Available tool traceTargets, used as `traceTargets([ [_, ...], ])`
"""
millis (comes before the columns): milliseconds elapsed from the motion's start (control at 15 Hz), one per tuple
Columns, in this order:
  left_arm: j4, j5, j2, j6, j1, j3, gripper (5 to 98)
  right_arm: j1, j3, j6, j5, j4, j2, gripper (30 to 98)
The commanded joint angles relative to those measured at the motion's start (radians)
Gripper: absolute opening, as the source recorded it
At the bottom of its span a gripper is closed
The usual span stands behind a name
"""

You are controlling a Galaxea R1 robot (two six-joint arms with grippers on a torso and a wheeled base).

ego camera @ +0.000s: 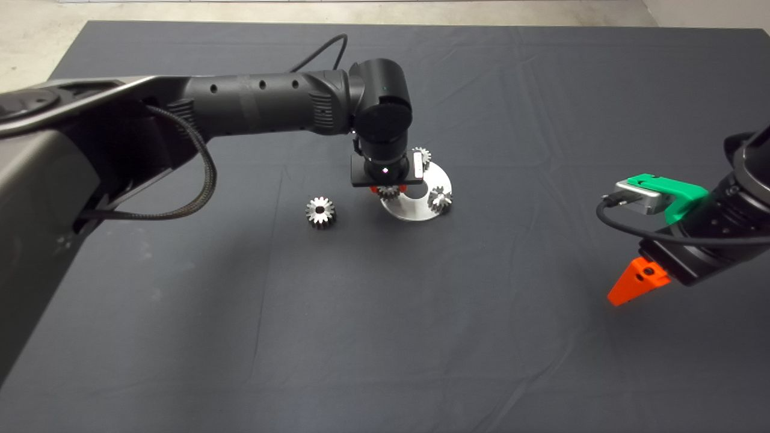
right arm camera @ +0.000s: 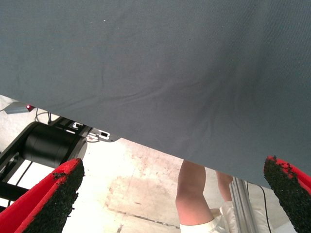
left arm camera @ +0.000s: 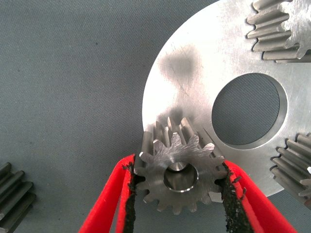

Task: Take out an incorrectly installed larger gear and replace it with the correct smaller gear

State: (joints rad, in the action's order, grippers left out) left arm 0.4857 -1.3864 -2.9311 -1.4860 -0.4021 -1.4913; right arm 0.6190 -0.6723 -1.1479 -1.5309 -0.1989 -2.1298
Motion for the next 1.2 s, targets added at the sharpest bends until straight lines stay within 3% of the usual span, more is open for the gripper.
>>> traceTargets([
  [0, -0.004, -0.006, -0.004, 0.003, -0.015, 0.022, 38.8, 0.027, 0.004, 0.007, -0.117, -0.013, 0.006, 97.7],
  [267, -0.004, -0.003, -0.004, 0.001, -0.018, 0.035, 43.5, 0.027, 0.004, 0.007, -0.117, -0.013, 0.006, 97.7],
  [400, -0.016, -0.019, 0.002, 0.003, -0.026, 0.066, 48.0, 0.027, 0.004, 0.007, -0.117, -0.013, 0.006, 97.7],
  [467, -0.032, -0.052, 0.003, 0.004, -0.060, 0.093, 48.7, 0.027, 0.004, 0.007, -0.117, -0.013, 0.006, 97.7],
  [533, -0.082, -0.107, 0.008, 0.000, -0.124, 0.166, 48.7, 0.027, 0.004, 0.007, -0.117, -0.013, 0.006, 97.7],
  [600, -0.131, -0.140, 0.018, -0.011, -0.167, 0.248, 48.7, 0.027, 0.004, 0.007, -0.117, -0.013, 0.006, 97.7],
  [667, -0.165, -0.144, 0.047, -0.044, -0.193, 0.338, 51.4, 0.027, 0.004, 0.007, -0.117, -0.013, 0.006, 97.7],
  [933, -0.215, -0.146, 0.285, -0.327, -0.207, 0.768, 58.2, 0.027, 0.006, 0.006, -0.116, -0.014, -0.002, 97.7],
  [1067, -0.270, -0.145, 0.377, -0.417, -0.207, 0.901, 62.7, 0.027, 0.027, -0.004, -0.114, -0.016, 0.000, 97.7],
  [1133, -0.293, -0.149, 0.430, -0.498, -0.207, 0.994, 63.7, 0.027, 0.063, -0.007, -0.114, -0.016, 0.005, 97.7],
])
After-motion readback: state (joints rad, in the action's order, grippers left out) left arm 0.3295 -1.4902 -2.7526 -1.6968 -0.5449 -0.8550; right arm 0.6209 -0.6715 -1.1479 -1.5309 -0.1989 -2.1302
